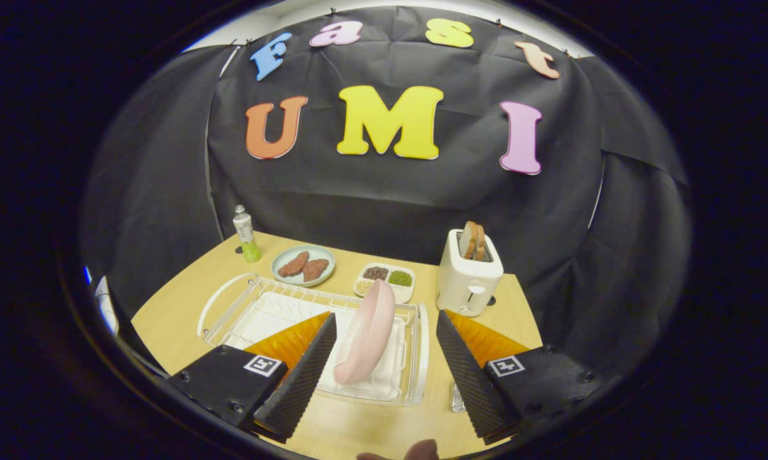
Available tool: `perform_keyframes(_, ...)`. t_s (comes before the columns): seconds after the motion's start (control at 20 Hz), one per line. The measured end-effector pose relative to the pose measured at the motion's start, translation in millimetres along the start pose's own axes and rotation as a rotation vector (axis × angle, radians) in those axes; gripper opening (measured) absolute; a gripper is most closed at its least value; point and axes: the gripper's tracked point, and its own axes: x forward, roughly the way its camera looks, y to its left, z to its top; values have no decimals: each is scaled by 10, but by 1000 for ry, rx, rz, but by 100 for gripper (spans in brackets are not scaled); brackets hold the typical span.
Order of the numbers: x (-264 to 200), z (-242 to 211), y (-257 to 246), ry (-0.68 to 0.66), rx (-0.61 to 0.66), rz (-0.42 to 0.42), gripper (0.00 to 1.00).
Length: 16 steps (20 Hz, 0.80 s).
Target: Take the plate from the dish rack, then take the spoon from the basket and place it into the plate.
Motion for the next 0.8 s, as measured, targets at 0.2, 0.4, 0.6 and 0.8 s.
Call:
perform_keyframes(0.2,392,-29,32,89,35,5,100)
perform_keyframes(0.4,727,-190,47,184,97,5,100)
perform_keyframes(0.6,928,-309,67,252,153,6,92)
perform_keyframes(0.8,1037,-461,93,306,224,10,78)
